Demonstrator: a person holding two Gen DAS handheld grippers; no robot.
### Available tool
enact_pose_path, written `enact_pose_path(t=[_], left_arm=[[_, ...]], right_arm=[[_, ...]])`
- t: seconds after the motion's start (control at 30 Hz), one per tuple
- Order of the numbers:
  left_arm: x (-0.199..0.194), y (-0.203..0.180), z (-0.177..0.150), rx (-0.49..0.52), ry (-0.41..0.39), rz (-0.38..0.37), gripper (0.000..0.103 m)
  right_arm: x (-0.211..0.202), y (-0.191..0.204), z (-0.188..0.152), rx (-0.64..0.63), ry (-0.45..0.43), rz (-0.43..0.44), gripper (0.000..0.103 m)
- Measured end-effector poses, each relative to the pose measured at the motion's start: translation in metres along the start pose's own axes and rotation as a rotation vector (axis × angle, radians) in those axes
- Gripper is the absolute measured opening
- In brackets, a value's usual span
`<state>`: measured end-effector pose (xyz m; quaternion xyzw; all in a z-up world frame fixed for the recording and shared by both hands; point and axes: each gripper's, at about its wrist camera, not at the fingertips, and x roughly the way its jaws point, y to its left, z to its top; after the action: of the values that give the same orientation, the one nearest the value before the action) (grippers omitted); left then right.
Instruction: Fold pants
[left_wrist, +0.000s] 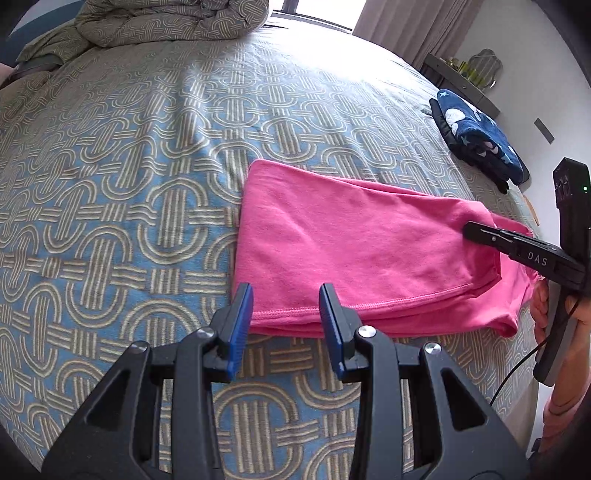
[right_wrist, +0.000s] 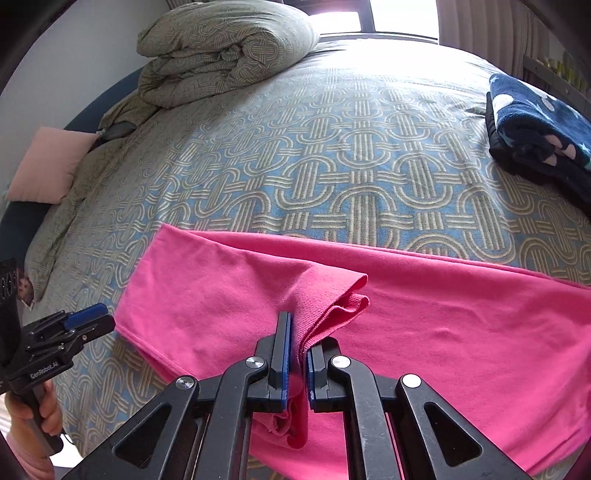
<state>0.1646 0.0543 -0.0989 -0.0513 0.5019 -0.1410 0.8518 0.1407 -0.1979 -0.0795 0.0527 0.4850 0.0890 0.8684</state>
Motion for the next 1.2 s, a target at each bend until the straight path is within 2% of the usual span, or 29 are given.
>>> enact_pose_path(t=[0.17,0.33,0.43,0.53,0.73,0.8,1.0,1.03,1.1,1.2], left_arm=[[0.005,-0.008,0.002,0.034,-0.003,0.018,0.038],[0.011,-0.014,0.001,0.039,0.007,0.014,0.038],[0.013,-0.018,0.001,0.057,0.011,0.022,0.038],[0.013,-0.023,0.001,0.074,0.01,0.029,0.039],[0.015,-0.032,0.0,0.091,0.014,0.032,0.039],[0.016,-0.037,-0.001,0.106,0.014,0.038,0.039],[0.021,-0.055,0.001,0.128,0.027,0.031,0.039],[0.022,-0.061,0.001,0.138,0.03,0.029,0.039],[0.024,-0.072,0.0,0.168,0.039,0.033,0.039],[0.027,-0.087,-0.002,0.21,0.053,0.038,0.039]], right_arm=[[-0.013,-0.003,0.001,-0.006,-0.034,-0.027,0.006],[-0.002,-0.013,-0.002,0.021,0.021,-0.033,0.007],[0.009,-0.019,-0.008,0.032,0.053,-0.069,0.017],[0.014,-0.024,-0.015,0.021,0.072,-0.111,0.022],[0.0,-0.045,-0.025,0.052,0.048,-0.18,0.025],[-0.01,-0.051,-0.028,0.085,0.034,-0.167,0.025],[-0.022,-0.042,-0.041,0.109,0.041,0.011,0.025],[-0.017,-0.039,-0.043,0.095,0.056,0.002,0.025],[-0.003,-0.038,-0.05,0.068,0.109,-0.087,0.025],[-0.01,-0.043,-0.057,0.086,0.085,-0.07,0.025]])
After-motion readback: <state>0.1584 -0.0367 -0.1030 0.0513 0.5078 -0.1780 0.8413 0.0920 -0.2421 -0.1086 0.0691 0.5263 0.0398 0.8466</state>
